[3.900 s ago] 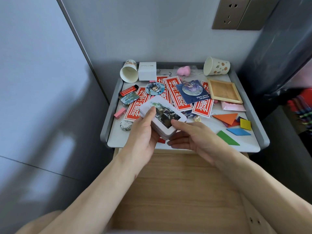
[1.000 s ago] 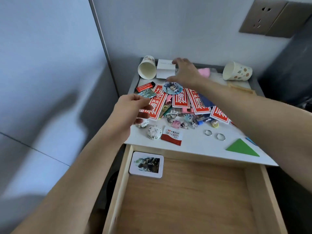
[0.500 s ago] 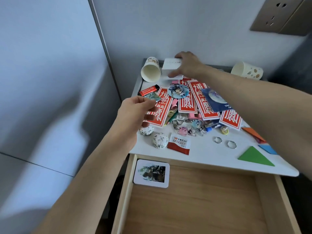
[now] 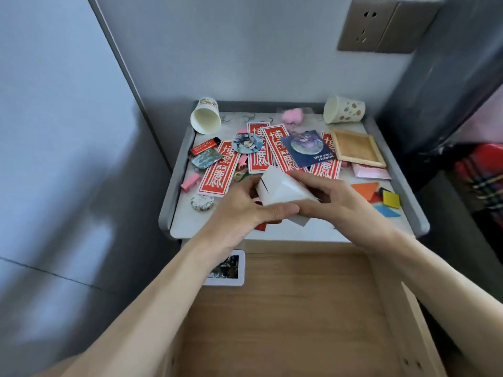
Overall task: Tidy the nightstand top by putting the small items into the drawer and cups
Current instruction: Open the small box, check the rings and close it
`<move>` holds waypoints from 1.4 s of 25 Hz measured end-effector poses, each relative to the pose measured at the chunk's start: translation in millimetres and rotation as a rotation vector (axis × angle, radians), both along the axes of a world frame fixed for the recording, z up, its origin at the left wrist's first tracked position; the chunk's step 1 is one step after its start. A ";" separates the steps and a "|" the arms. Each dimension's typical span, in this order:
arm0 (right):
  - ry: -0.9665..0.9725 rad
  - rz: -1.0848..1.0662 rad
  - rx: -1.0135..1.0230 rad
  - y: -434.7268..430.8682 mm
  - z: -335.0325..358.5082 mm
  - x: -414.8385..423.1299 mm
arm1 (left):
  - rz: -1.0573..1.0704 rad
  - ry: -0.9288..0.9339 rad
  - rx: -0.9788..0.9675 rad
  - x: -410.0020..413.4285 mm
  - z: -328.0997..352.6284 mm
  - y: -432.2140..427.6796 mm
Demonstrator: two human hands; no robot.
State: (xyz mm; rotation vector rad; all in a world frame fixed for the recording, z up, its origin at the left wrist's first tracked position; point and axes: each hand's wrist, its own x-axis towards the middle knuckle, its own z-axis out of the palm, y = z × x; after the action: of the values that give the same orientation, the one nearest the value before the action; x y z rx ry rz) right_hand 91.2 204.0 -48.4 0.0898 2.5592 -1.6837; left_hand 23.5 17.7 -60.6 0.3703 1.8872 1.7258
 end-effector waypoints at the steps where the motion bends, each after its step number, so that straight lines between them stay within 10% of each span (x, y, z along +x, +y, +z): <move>1: -0.003 -0.006 -0.044 3.6 -1.7 2.6 | -0.004 0.007 -0.007 1.8 -2.4 0.4; 10: -0.131 -0.262 -0.568 23.3 -8.3 -21.8 | -0.086 -0.057 0.046 -6.3 -4.9 -0.5; 15: 0.079 -0.332 0.617 29.5 -39.9 -26.1 | 0.147 -0.226 0.236 -16.5 -8.8 0.0; 21: -0.024 -0.281 0.833 22.0 -51.5 -25.5 | 0.170 -0.266 0.260 -15.1 -9.7 1.8; 35: -0.053 -0.377 -0.107 13.8 -12.1 -32.6 | 0.142 -0.295 0.197 -11.9 -13.2 6.1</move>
State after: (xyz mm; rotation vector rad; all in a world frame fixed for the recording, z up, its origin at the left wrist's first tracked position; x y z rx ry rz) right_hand 58.6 217.8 -60.6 0.6374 2.5255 -1.9014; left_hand 11.6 23.8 -73.8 0.0494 1.5702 1.9473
